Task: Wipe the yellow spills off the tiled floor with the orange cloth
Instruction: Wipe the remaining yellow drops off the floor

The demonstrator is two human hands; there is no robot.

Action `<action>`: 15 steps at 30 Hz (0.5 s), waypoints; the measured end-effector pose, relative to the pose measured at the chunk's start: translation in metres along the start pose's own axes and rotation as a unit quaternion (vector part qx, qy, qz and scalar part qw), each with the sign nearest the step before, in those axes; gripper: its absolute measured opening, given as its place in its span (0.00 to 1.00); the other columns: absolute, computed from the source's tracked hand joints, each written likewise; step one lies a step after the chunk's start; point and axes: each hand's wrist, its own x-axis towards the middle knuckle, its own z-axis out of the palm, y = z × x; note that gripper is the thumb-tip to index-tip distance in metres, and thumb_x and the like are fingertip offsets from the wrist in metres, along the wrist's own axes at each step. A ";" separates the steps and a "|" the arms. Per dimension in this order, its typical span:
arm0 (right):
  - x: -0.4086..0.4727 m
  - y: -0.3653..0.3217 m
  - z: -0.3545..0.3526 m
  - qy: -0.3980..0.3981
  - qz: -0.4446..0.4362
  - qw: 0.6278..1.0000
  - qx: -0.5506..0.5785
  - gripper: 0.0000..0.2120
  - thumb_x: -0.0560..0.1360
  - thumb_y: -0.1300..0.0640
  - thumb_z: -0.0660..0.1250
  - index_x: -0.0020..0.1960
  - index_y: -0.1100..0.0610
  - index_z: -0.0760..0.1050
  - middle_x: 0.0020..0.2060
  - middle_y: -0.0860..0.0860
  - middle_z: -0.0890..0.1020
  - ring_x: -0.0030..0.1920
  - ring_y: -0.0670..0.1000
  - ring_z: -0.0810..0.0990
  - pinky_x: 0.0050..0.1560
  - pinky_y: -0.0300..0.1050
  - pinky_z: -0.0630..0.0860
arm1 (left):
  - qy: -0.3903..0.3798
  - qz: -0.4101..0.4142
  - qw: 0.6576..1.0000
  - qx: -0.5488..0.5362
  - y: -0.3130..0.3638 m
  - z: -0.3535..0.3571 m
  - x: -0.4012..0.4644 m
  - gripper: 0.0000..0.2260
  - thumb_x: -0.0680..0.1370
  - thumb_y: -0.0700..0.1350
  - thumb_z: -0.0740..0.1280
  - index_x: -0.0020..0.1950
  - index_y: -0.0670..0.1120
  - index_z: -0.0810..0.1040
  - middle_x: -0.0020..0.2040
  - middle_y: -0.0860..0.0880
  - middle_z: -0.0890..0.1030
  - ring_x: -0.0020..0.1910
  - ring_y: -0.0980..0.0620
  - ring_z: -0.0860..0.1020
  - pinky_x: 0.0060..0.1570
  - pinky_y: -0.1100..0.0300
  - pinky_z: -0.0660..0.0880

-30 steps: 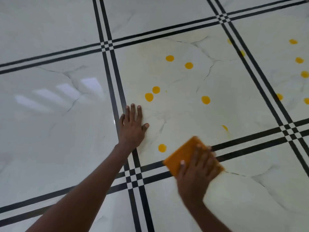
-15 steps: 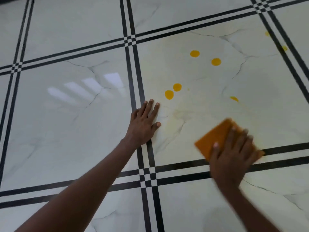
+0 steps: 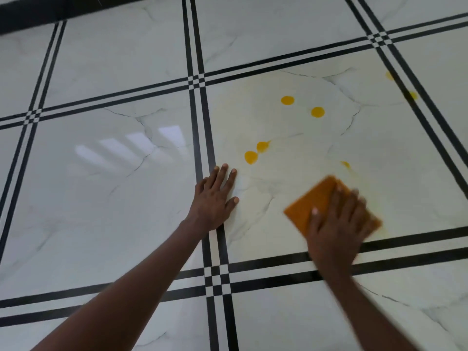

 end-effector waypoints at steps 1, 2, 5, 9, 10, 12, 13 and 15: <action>-0.039 -0.002 -0.002 -0.015 0.018 1.000 0.001 0.34 0.82 0.41 0.49 0.83 0.55 0.49 0.82 0.61 0.55 0.81 0.65 0.54 0.78 0.69 0.49 | -0.004 -0.004 1.000 -0.007 0.002 -0.001 0.000 0.34 0.78 0.63 0.42 0.83 0.53 0.44 0.83 0.49 0.43 0.82 0.48 0.44 0.77 0.48 0.51; -0.070 -0.008 -0.001 -0.024 0.011 1.000 0.008 0.35 0.82 0.41 0.49 0.84 0.55 0.48 0.82 0.62 0.53 0.81 0.65 0.53 0.78 0.69 0.47 | -0.008 -0.006 1.000 -0.011 0.003 -0.001 0.000 0.34 0.78 0.63 0.42 0.83 0.53 0.43 0.83 0.49 0.43 0.82 0.48 0.43 0.77 0.47 0.51; -0.070 -0.035 0.009 -0.042 -0.140 0.989 0.030 0.36 0.81 0.40 0.51 0.84 0.53 0.47 0.83 0.59 0.52 0.82 0.63 0.51 0.79 0.67 0.45 | 0.004 -0.002 1.000 -0.015 0.004 0.000 -0.002 0.34 0.78 0.63 0.41 0.82 0.53 0.43 0.83 0.50 0.43 0.82 0.48 0.43 0.78 0.47 0.51; 0.090 -0.025 0.027 -0.048 -0.283 0.958 0.002 0.35 0.79 0.40 0.52 0.83 0.53 0.56 0.81 0.59 0.59 0.80 0.63 0.59 0.77 0.68 0.53 | 0.008 0.013 1.000 -0.027 -0.003 0.003 0.001 0.34 0.78 0.64 0.43 0.82 0.54 0.42 0.83 0.51 0.42 0.82 0.50 0.42 0.78 0.48 0.50; 0.123 -0.005 0.030 -0.019 -0.233 0.972 -0.003 0.34 0.79 0.40 0.51 0.82 0.55 0.59 0.80 0.61 0.61 0.79 0.64 0.61 0.76 0.69 0.54 | 0.010 0.016 1.000 -0.025 -0.003 0.003 0.002 0.33 0.80 0.64 0.46 0.82 0.54 0.42 0.83 0.51 0.42 0.82 0.50 0.42 0.78 0.48 0.50; 0.141 0.040 0.025 0.026 -0.074 0.997 0.007 0.33 0.81 0.40 0.48 0.80 0.57 0.60 0.79 0.63 0.63 0.78 0.66 0.61 0.75 0.72 0.55 | 0.006 0.012 0.999 -0.029 -0.003 0.002 0.002 0.32 0.82 0.60 0.52 0.82 0.54 0.42 0.83 0.50 0.42 0.82 0.49 0.42 0.78 0.47 0.50; 0.122 0.058 0.019 0.046 0.012 0.999 0.026 0.32 0.82 0.40 0.48 0.81 0.57 0.59 0.79 0.64 0.62 0.78 0.66 0.60 0.74 0.74 0.56 | 0.008 0.009 0.999 -0.033 -0.002 0.002 0.002 0.32 0.83 0.59 0.54 0.82 0.54 0.42 0.83 0.50 0.42 0.82 0.49 0.42 0.78 0.47 0.50; 0.046 0.069 0.000 0.060 0.137 0.988 0.033 0.32 0.83 0.41 0.48 0.82 0.56 0.54 0.80 0.63 0.60 0.79 0.66 0.58 0.75 0.72 0.55 | 0.006 0.002 0.999 -0.038 0.003 0.000 0.001 0.32 0.83 0.57 0.55 0.82 0.53 0.43 0.83 0.49 0.43 0.82 0.48 0.43 0.78 0.46 0.51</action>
